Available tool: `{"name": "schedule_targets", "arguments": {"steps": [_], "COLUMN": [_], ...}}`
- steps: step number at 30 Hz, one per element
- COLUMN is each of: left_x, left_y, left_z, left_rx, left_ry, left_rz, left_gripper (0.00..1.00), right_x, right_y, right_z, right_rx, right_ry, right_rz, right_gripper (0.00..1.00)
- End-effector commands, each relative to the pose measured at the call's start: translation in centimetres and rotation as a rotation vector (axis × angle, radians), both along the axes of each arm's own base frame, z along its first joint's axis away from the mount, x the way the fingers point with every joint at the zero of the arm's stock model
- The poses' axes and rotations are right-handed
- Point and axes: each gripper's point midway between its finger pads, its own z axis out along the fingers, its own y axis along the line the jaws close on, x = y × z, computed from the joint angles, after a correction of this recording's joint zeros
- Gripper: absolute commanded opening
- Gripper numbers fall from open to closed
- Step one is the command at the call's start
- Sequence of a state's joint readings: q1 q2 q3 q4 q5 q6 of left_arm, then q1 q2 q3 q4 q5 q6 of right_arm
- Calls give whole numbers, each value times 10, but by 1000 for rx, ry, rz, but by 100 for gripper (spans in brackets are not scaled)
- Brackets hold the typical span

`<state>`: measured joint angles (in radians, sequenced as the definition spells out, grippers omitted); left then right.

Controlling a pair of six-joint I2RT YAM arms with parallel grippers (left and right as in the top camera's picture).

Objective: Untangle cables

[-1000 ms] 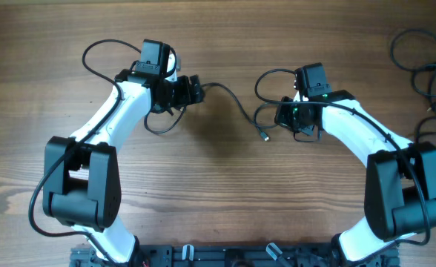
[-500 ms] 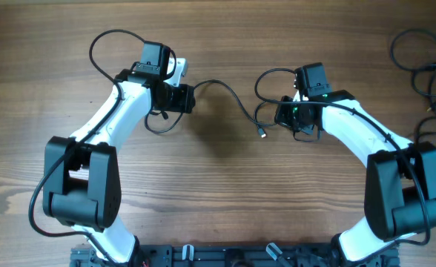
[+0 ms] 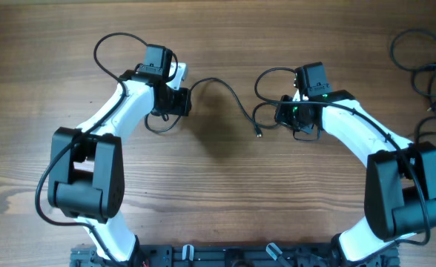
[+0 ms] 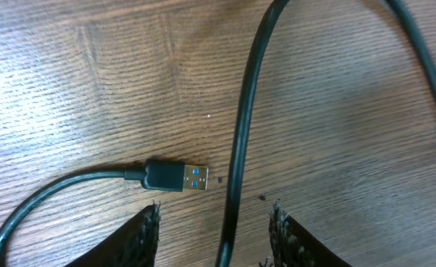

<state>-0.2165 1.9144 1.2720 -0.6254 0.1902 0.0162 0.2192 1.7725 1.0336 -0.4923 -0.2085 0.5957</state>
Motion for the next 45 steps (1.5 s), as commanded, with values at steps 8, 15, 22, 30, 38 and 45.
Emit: {"name": "schedule_targets", "arguments": {"steps": [8, 15, 22, 30, 38, 45], "left_x": [-11, -13, -7, -7, -6, 1], "left_y": [-25, -31, -20, -20, -21, -23], "left_z": [-22, -22, -23, -23, -23, 5], "left_rx": [34, 35, 94, 94, 93, 77], "left_ry": [33, 31, 8, 7, 3, -60], "left_rz": [-123, -138, -117, -117, -117, -114], "left_gripper": [42, 36, 16, 15, 4, 4], "right_x": [19, 17, 12, 13, 13, 15], "right_y": [-6, -6, -4, 5, 5, -7], "right_z": [8, -1, -22, -39, -37, -17], "right_rx": [-44, -7, 102, 169, 206, 328], "right_ry": [-99, -60, 23, 72, 74, 37], "right_rz": [-7, -29, -33, -72, -59, 8], "right_gripper": [38, 40, 45, 37, 4, 4]}}
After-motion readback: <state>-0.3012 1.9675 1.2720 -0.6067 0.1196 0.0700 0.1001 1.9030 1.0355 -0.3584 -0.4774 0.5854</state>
